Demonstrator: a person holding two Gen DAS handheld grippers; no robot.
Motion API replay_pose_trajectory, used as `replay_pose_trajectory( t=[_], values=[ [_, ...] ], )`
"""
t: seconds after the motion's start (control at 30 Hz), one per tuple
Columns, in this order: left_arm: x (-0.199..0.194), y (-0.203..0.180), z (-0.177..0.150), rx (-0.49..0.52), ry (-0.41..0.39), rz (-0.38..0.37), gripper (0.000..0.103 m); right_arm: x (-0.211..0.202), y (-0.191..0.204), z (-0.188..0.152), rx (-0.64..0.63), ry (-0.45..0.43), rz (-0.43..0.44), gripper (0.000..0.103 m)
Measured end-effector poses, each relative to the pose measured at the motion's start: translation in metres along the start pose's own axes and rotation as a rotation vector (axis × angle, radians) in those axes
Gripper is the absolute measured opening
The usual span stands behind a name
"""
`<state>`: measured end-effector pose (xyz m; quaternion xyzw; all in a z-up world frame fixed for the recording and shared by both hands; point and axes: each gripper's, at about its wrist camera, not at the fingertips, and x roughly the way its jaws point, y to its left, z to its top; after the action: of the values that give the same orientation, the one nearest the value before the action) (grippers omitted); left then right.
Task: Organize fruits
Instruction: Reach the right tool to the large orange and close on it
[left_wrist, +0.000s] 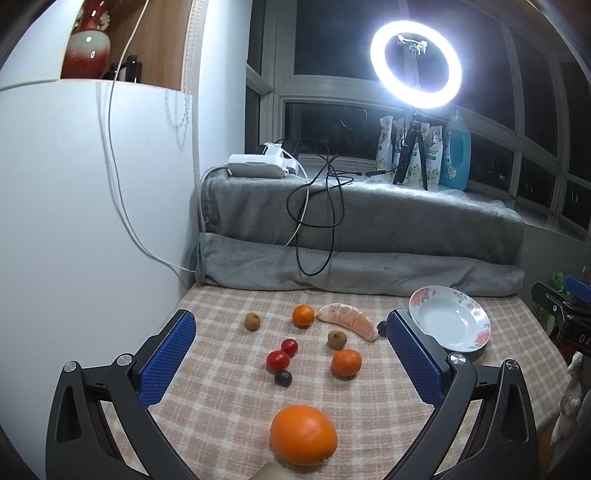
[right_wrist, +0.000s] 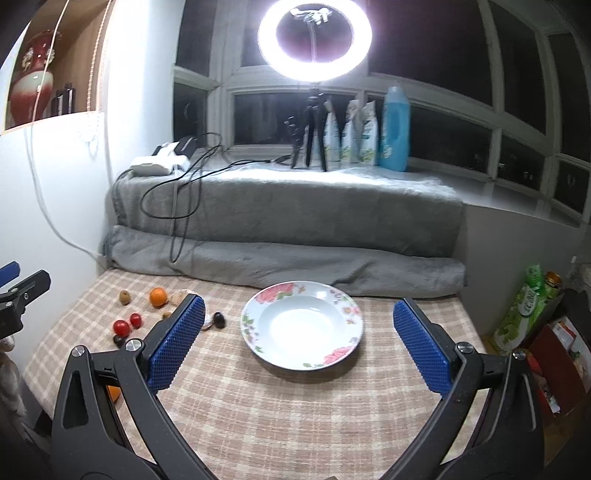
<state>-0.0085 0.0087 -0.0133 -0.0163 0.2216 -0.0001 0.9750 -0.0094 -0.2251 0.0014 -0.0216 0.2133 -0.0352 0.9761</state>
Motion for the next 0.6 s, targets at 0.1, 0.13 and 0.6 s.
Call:
replay_pose_trajectory(
  t=[0.1,0.13,0.6],
  values=[
    [0.005,0.012,-0.003,-0.023,0.030,-0.008,0.103,0.008,0.006,0.001,-0.020,0.026,0.038,0.103],
    [0.007,0.016,-0.005,-0.031,0.039,-0.006,0.103,0.011,0.008,0.002,-0.025,0.037,0.050,0.103],
    [0.030,0.065,-0.056,-0.122,0.250,-0.026,0.095,0.064,0.075,-0.019,-0.162,0.311,0.388,0.103]
  ],
)
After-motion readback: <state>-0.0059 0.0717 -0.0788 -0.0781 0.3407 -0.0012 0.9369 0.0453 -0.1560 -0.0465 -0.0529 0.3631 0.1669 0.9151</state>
